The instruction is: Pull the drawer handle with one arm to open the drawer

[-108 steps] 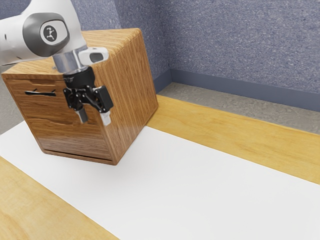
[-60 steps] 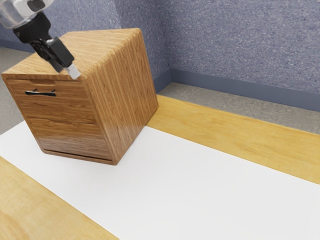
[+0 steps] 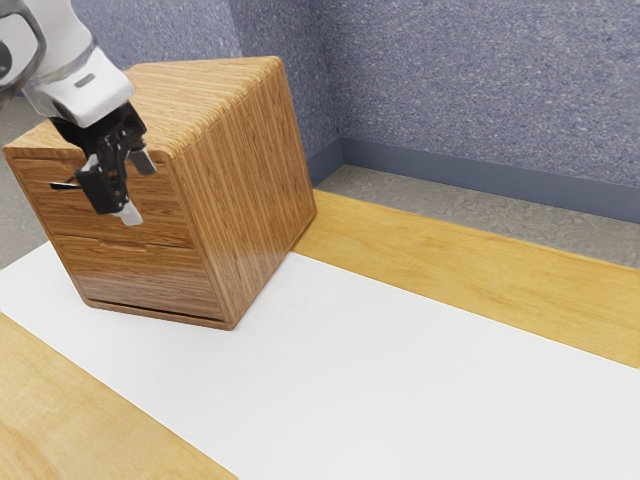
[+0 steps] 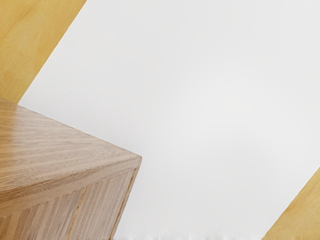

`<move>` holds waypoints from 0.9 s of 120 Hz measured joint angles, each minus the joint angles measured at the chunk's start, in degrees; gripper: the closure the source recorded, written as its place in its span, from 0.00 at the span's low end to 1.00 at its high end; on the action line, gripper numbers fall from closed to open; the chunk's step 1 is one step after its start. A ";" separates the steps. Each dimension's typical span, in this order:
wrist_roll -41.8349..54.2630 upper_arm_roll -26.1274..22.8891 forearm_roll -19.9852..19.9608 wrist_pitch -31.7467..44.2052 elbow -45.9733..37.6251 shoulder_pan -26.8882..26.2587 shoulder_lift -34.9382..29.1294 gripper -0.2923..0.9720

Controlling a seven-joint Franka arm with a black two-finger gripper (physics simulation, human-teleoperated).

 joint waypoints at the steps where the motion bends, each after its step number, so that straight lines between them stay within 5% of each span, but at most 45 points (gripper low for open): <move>1: 0.53 -0.05 0.19 0.20 -0.26 0.05 -0.03 0.23; 37: 14.19 2.75 1.11 4.92 -1.78 2.61 2.83 0.23; 57: 19.30 2.86 1.11 8.01 -8.58 2.90 -1.29 0.23; 95: 24.03 5.60 -0.49 9.48 -4.24 5.53 2.26 0.23; 108: 25.16 6.08 -0.36 9.82 -9.56 4.77 -2.24 0.23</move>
